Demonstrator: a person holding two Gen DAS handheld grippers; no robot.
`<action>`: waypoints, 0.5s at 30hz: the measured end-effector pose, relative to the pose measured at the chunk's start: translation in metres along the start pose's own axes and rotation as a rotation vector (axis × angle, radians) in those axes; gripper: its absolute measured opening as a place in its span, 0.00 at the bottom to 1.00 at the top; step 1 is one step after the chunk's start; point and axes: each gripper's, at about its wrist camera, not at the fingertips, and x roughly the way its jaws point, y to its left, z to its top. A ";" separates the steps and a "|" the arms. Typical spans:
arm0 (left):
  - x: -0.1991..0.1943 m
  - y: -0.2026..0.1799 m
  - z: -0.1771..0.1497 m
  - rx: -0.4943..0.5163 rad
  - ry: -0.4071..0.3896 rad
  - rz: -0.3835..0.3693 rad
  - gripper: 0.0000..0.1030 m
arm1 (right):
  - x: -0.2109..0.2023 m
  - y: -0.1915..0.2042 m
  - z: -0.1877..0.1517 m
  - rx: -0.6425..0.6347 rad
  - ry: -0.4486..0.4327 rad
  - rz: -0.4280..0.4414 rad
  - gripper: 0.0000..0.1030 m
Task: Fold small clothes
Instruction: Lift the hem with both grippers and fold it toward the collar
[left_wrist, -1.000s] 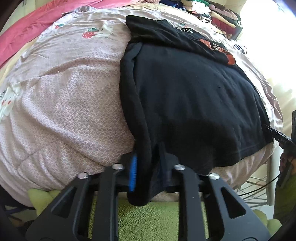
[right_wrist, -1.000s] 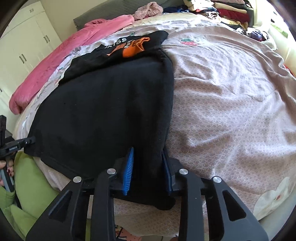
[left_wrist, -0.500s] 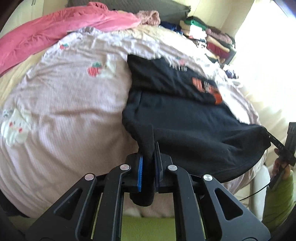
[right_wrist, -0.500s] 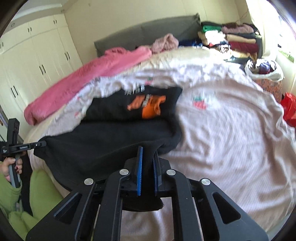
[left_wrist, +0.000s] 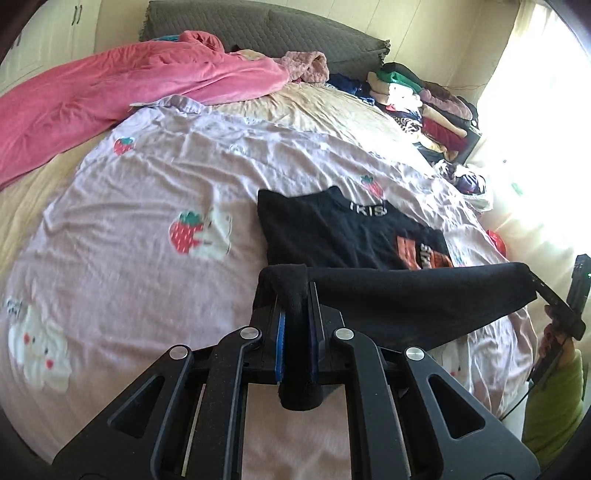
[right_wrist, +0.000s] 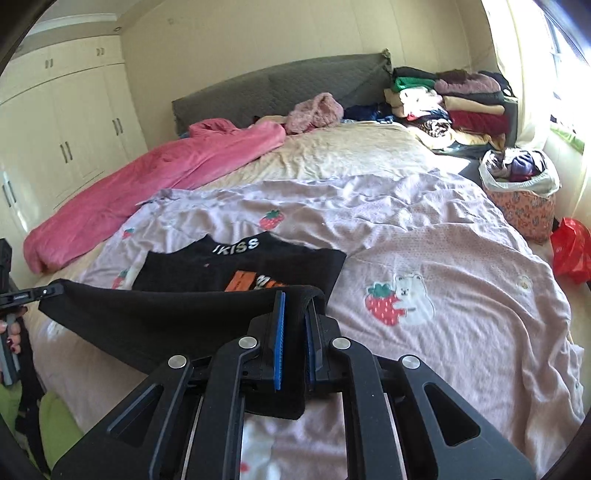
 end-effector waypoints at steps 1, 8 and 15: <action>0.003 0.000 0.004 0.004 -0.001 0.006 0.03 | 0.008 -0.001 0.005 0.004 0.001 -0.005 0.08; 0.026 -0.005 0.037 0.039 -0.004 0.039 0.03 | 0.033 -0.007 0.024 0.004 -0.002 -0.030 0.08; 0.055 -0.013 0.066 0.113 -0.006 0.098 0.03 | 0.063 -0.016 0.042 0.023 0.023 -0.068 0.08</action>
